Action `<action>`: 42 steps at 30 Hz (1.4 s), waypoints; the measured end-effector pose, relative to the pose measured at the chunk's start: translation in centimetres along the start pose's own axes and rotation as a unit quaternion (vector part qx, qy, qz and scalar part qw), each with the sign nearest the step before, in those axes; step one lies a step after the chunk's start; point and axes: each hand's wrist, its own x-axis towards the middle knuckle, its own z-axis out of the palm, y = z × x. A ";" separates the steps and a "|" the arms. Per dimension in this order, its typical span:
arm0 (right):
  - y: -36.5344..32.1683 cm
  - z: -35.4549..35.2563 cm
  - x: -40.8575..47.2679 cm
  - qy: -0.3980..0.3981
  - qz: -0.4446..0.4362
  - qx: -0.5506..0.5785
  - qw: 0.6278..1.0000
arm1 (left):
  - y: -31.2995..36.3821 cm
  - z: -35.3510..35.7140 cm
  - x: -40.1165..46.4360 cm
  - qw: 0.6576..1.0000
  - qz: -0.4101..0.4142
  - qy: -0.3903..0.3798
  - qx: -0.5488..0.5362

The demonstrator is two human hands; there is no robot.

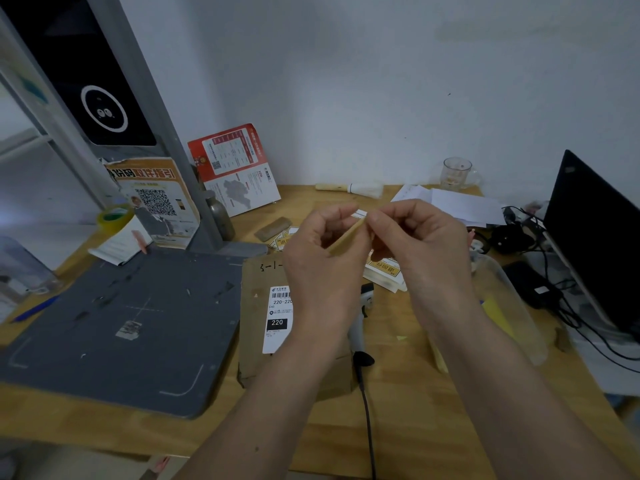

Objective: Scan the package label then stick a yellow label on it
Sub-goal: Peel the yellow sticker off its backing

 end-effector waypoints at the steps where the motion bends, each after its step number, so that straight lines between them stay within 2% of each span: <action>1: 0.0 0.0 0.0 -0.001 -0.001 -0.003 1.000 | 0.0 -0.1 0.0 1.000 -0.010 -0.002 -0.011; 4: 0.1 0.1 -0.1 0.004 -0.001 -0.006 1.000 | -0.1 -0.2 0.1 0.999 -0.030 -0.005 -0.034; 9: 0.1 0.4 -0.5 0.003 -0.002 0.005 1.000 | 0.0 -0.4 0.3 0.999 -0.004 0.003 -0.051; 13: 0.0 0.7 -0.5 0.010 0.010 0.036 0.999 | 0.2 -0.3 -0.1 0.999 0.025 -0.007 -0.034; 21: -0.2 0.8 -0.2 0.011 0.010 0.064 0.998 | 0.6 -0.2 -0.1 0.999 0.028 0.008 -0.031; 27: -0.4 0.7 0.1 0.041 -0.013 0.051 0.998 | 0.7 0.0 0.0 0.999 0.031 -0.008 -0.018; 42: -0.2 0.3 0.4 0.020 0.002 0.047 0.999 | 0.9 0.5 -0.1 1.000 0.026 -0.015 0.003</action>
